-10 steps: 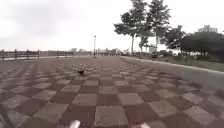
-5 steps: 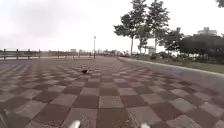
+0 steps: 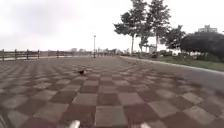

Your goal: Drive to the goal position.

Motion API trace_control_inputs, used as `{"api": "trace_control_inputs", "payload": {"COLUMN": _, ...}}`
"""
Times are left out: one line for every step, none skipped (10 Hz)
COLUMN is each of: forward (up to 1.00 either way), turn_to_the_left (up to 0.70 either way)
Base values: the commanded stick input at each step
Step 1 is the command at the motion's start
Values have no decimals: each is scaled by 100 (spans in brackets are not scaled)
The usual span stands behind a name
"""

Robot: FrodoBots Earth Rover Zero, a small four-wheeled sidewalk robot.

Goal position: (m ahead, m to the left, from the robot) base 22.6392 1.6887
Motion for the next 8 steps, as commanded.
{"api": "trace_control_inputs", "payload": {"forward": 70, "turn_to_the_left": 0}}
{"api": "trace_control_inputs", "payload": {"forward": 70, "turn_to_the_left": 0}}
{"api": "trace_control_inputs", "payload": {"forward": 70, "turn_to_the_left": 0}}
{"api": "trace_control_inputs", "payload": {"forward": 70, "turn_to_the_left": 0}}
{"api": "trace_control_inputs", "payload": {"forward": 70, "turn_to_the_left": 0}}
{"api": "trace_control_inputs", "payload": {"forward": 70, "turn_to_the_left": 0}}
{"api": "trace_control_inputs", "payload": {"forward": 70, "turn_to_the_left": 0}}
{"api": "trace_control_inputs", "payload": {"forward": 70, "turn_to_the_left": 0}}
